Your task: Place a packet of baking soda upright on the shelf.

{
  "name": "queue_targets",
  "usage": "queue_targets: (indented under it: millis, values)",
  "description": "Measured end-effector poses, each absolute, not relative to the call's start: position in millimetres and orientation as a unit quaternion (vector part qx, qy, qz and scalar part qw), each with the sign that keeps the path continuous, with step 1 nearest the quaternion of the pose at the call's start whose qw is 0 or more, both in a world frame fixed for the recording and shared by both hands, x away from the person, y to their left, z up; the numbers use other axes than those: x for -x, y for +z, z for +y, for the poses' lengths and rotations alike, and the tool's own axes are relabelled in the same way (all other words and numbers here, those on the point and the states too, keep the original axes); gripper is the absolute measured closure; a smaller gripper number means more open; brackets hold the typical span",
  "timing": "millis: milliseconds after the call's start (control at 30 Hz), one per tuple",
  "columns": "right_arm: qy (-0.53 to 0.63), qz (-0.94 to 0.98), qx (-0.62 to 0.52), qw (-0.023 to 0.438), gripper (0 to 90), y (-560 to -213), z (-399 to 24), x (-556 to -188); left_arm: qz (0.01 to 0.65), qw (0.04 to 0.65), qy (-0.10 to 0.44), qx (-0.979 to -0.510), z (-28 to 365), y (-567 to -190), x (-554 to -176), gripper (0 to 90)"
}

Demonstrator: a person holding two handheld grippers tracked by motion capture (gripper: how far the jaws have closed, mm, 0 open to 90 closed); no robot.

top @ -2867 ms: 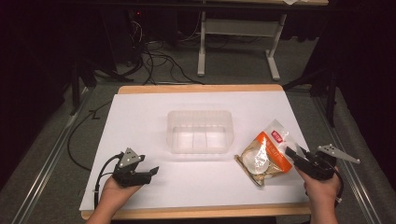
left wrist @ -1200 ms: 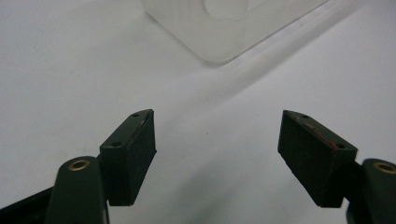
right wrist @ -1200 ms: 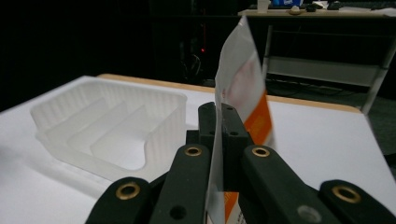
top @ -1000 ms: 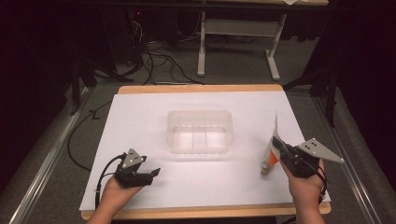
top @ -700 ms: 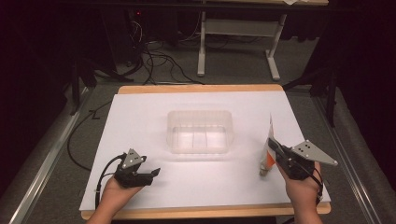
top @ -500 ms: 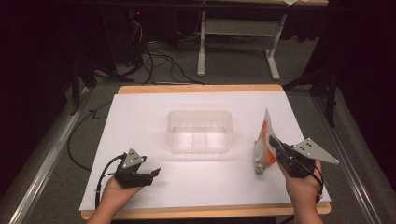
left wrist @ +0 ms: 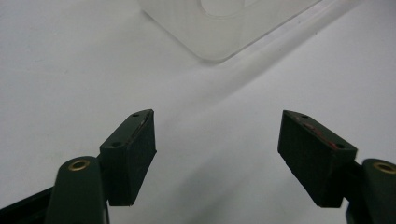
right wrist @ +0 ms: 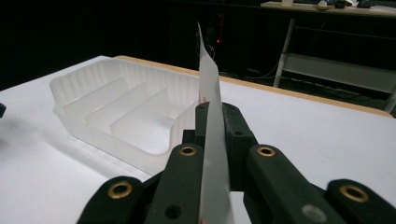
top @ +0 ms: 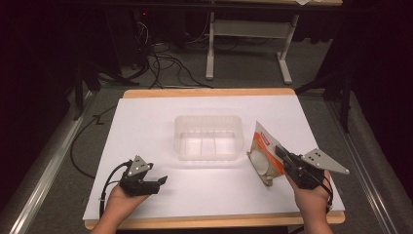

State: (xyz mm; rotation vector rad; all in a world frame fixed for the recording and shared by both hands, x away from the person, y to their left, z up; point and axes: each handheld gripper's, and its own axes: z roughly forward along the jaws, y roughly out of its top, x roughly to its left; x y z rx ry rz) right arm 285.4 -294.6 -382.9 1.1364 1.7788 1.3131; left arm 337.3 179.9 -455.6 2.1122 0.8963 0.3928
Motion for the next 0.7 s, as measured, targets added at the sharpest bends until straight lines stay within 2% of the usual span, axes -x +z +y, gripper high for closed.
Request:
queue_targets:
  millis: [367,567,700]
  values:
    - [0.497,0.681,-0.442,0.307,75.5,-401,-296,-284,0.349,0.393,0.153,-0.837,179,-456,-336,28.0]
    - [0.499,0.675,-0.458,0.293,72.8,-408,-303,-288,0.346,0.39,0.152,-0.84,178,-456,-336,28.0]
    - [0.5,0.675,-0.461,0.286,74.9,-412,-308,-291,0.344,0.389,0.151,-0.841,177,-457,-336,28.0]
